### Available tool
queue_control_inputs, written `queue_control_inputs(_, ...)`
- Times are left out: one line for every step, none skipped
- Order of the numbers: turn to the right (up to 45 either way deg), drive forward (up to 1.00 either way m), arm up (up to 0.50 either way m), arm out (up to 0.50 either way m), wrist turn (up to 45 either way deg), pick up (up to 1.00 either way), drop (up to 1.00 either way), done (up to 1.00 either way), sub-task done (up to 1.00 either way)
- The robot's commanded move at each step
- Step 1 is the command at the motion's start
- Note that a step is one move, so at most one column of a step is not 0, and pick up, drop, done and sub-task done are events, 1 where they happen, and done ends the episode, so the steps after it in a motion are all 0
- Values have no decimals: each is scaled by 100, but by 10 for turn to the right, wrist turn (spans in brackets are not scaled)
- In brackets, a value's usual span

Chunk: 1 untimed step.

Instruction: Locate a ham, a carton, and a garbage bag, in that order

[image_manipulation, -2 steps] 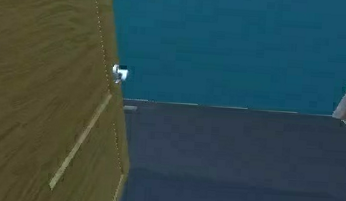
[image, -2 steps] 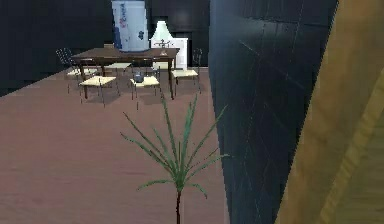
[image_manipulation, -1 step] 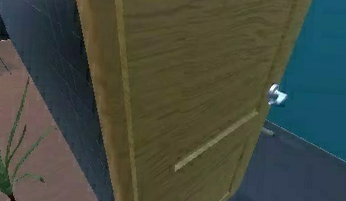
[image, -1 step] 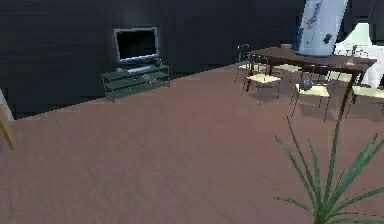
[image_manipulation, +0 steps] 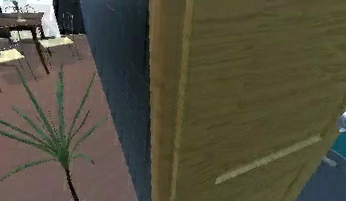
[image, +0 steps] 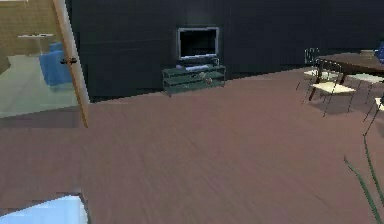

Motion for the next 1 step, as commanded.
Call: queue_control_inputs(0,30,0,0,0,0,0,0,0)
